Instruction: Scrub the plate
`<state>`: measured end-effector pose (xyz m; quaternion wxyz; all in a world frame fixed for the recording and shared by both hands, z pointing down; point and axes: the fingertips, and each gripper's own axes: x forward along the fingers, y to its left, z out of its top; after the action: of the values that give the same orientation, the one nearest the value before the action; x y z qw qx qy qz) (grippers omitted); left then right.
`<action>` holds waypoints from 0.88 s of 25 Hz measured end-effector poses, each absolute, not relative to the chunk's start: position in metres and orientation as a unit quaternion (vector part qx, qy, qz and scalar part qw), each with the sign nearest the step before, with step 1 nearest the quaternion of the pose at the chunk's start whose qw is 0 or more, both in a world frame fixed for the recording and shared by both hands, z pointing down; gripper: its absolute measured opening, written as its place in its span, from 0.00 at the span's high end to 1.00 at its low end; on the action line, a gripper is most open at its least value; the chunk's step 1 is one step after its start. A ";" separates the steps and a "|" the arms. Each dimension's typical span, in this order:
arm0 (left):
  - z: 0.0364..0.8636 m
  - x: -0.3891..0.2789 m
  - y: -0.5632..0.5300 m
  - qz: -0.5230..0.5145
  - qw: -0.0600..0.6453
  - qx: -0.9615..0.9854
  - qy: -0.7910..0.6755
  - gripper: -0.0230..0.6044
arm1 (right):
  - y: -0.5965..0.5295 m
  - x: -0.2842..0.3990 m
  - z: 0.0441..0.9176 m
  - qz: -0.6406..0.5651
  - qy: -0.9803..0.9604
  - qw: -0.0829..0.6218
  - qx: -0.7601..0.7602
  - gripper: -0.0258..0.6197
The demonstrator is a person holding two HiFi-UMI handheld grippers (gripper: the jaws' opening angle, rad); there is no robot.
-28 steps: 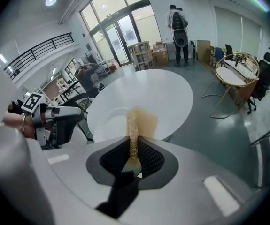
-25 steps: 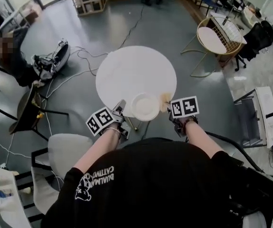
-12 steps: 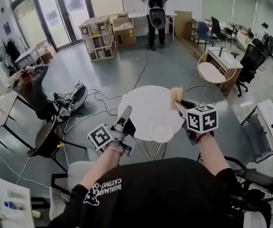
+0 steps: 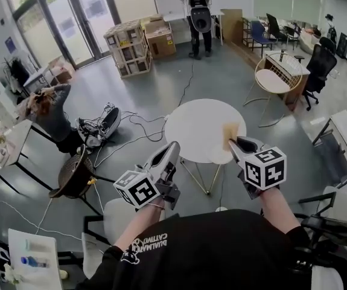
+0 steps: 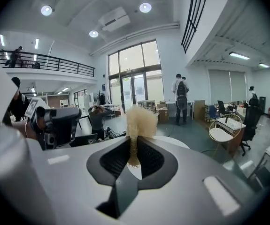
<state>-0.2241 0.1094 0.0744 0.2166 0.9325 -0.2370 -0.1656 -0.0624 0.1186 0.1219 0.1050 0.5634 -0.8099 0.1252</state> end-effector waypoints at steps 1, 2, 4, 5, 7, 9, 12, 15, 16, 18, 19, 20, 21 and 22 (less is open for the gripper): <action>0.074 -0.225 0.116 -0.157 0.212 0.935 -0.236 0.97 | 0.125 -0.063 0.125 0.128 -0.807 0.111 0.566 0.88; 0.074 -0.226 0.122 -0.146 0.207 0.939 -0.233 0.97 | 0.131 -0.063 0.126 0.133 -0.804 0.115 0.567 0.88; 0.074 -0.225 0.132 -0.124 0.200 0.946 -0.223 0.97 | 0.140 -0.060 0.127 0.139 -0.798 0.118 0.574 0.88; 0.076 -0.224 0.136 -0.116 0.199 0.949 -0.217 0.97 | 0.143 -0.058 0.128 0.141 -0.795 0.119 0.578 0.88; 0.081 -0.225 0.141 -0.108 0.198 0.952 -0.208 0.97 | 0.147 -0.057 0.132 0.144 -0.788 0.120 0.586 0.88; 0.085 -0.226 0.143 -0.103 0.194 0.953 -0.207 0.97 | 0.150 -0.057 0.133 0.145 -0.783 0.120 0.592 0.88; 0.077 -0.213 0.154 -0.093 0.188 0.956 -0.206 0.97 | 0.162 -0.046 0.121 0.143 -0.780 0.125 0.596 0.88; 0.074 -0.200 0.166 -0.095 0.190 0.956 -0.203 0.97 | 0.175 -0.038 0.119 0.143 -0.780 0.127 0.595 0.88; 0.078 -0.203 0.168 -0.100 0.192 0.955 -0.203 0.97 | 0.178 -0.041 0.124 0.142 -0.781 0.127 0.595 0.88; 0.090 -0.213 0.170 -0.107 0.195 0.953 -0.206 0.97 | 0.181 -0.051 0.134 0.141 -0.781 0.126 0.595 0.88; 0.094 -0.217 0.170 -0.107 0.196 0.953 -0.207 0.97 | 0.183 -0.056 0.138 0.141 -0.782 0.125 0.595 0.88; 0.097 -0.222 0.171 -0.105 0.197 0.952 -0.208 0.97 | 0.184 -0.061 0.140 0.140 -0.782 0.125 0.594 0.88; 0.099 -0.227 0.172 -0.104 0.198 0.952 -0.209 0.97 | 0.185 -0.066 0.140 0.140 -0.782 0.125 0.594 0.88; 0.101 -0.232 0.173 -0.104 0.199 0.951 -0.211 0.97 | 0.186 -0.071 0.141 0.140 -0.783 0.125 0.594 0.88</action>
<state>-0.2322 0.1731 0.1008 0.1986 0.9515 -0.2107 -0.1039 -0.0709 0.1861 0.1408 0.1248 0.5937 -0.7825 0.1401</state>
